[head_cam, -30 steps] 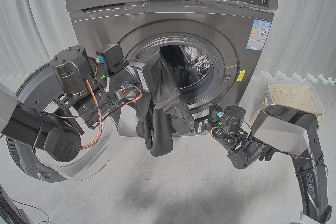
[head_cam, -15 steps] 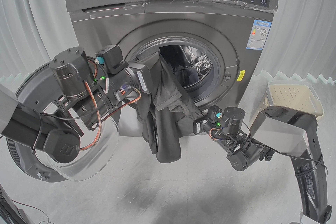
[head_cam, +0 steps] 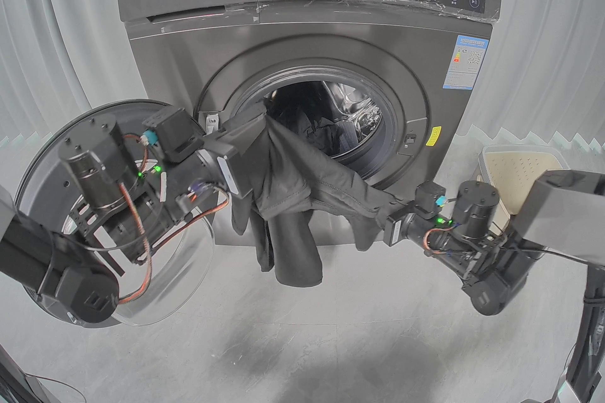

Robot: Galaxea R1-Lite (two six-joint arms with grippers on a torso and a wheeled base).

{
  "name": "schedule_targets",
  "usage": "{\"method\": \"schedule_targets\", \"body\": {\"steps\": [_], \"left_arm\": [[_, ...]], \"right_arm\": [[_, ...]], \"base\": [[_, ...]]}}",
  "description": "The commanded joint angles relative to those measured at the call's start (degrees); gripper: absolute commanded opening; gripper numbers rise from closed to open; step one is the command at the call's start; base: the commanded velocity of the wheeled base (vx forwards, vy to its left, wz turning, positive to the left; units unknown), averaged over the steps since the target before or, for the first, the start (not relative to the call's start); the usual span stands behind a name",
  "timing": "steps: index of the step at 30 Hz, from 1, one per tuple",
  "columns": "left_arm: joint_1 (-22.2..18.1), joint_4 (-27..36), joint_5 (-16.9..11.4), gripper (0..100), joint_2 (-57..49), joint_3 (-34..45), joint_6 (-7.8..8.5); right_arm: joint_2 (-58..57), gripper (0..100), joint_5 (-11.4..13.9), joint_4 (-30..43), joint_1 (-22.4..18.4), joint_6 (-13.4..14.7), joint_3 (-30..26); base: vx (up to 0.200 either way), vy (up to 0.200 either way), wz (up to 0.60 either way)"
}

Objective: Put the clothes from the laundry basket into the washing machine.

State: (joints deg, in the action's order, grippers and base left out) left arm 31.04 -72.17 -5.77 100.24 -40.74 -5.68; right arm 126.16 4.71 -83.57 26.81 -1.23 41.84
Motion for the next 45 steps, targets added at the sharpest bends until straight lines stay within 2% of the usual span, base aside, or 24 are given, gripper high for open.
{"method": "schedule_targets", "body": {"steps": [1, 2, 3, 4, 5, 6, 7, 8, 10, 14, 17, 20, 21, 28, 33, 39, 45], "left_arm": [[-0.5, -1.9, -3.0, 0, -11.2, 11.5, 0.14], [-0.5, -1.9, -3.4, 0, -11.6, 11.9, 0.06], [-0.9, -1.9, -5.3, 0, -13.8, 14.4, -0.12], [-0.9, -1.9, -5.3, 0, -13.8, 14.4, -0.12], [-2.4, -2.0, -7.2, 0, -15.1, 16.8, -0.12], [-3.3, -2.0, -7.9, 0, -15.2, 17.3, -0.12], [-3.4, -2.0, -8.2, 0, -15.2, 17.4, -0.03], [-4.2, -2.2, -8.6, 0, -14.8, 17.6, 0.41], [-4.8, -2.5, -8.9, 0, -14.5, 17.4, -0.03], [-5.7, -2.5, -9.0, 0, -14.5, 17.4, 0.14], [-5.7, -2.5, -9.0, 0, -14.5, 17.9, 0.06], [-5.7, -2.5, -8.8, 0, -14.5, 18.1, -0.03], [-5.7, -2.5, -8.8, 0, -14.2, 18.2, -0.21], [-5.9, -2.5, -8.6, 0, -12.0, 17.8, -0.21], [-7.1, -2.9, -8.3, 0, -10.7, 16.8, -0.03], [-9.7, -5.2, -8.3, 0, -10.2, 16.4, -0.47], [-9.7, -7.3, -8.2, 0, -10.2, 16.2, -1.44]], "right_arm": [[-16.8, 0, 1.9, -1.2, -0.3, 2.1, -10.4], [-17.2, 0, 1.8, -1.4, -0.3, 2.6, -10.5], [-18.6, 0, 1.4, -3.2, -0.3, 5.3, -11.3], [-18.7, 0, 1.4, -3.4, -0.3, 5.5, -11.4], [-19.9, 0, 1.3, -4.9, -0.4, 8.5, -12.8], [-20.9, 0, 1.3, -4.9, -0.4, 10.1, -13.6], [-21.1, 0, 1.3, -4.9, -0.4, 10.5, -13.9], [-22.4, 0, 1.3, -4.9, -0.4, 12.2, -15.9], [-23.5, 0, 1.5, -4.9, -0.4, 13.4, -17.9], [-23.5, 0, 0.8, -5.0, -0.4, 13.0, -16.4], [-23.4, 0, -2.2, -4.9, 0.5, 12.8, -13.4], [-23.5, 0, -3.4, -4.9, 0.9, 12.4, -13.0], [-23.8, 0, -4.0, -4.9, 0.9, 11.4, -12.2], [-26.1, 0, -4.5, -4.9, 0.4, 11.2, -10.1], [-26.2, 0, -5.8, -4.9, 0.0, 11.2, -8.3], [-26.4, 0, -6.1, -4.9, -0.8, 11.1, -7.4], [-26.8, 0, -6.8, -4.9, -1.7, 11.2, -6.2]], "base": [[0.0, 0.0, 0.0], [0.0, 0.0, 0.0], [0.0, 0.0, 0.0], [0.0, 0.0, 0.0], [0.0, 0.0, 0.0], [0.0, 0.0, 0.0], [0.0, 0.0, 0.0], [0.0, 0.0, 0.0], [0.0, 0.0, 0.0], [0.0, 0.0, 0.0], [0.0, 0.0, 0.0], [0.0, 0.0, 0.0], [0.0, 0.0, 0.0], [0.0, 0.0, 0.0], [0.0, 0.0, 0.0], [0.0, 0.0, 0.0], [0.0, 0.0, 0.0]]}}
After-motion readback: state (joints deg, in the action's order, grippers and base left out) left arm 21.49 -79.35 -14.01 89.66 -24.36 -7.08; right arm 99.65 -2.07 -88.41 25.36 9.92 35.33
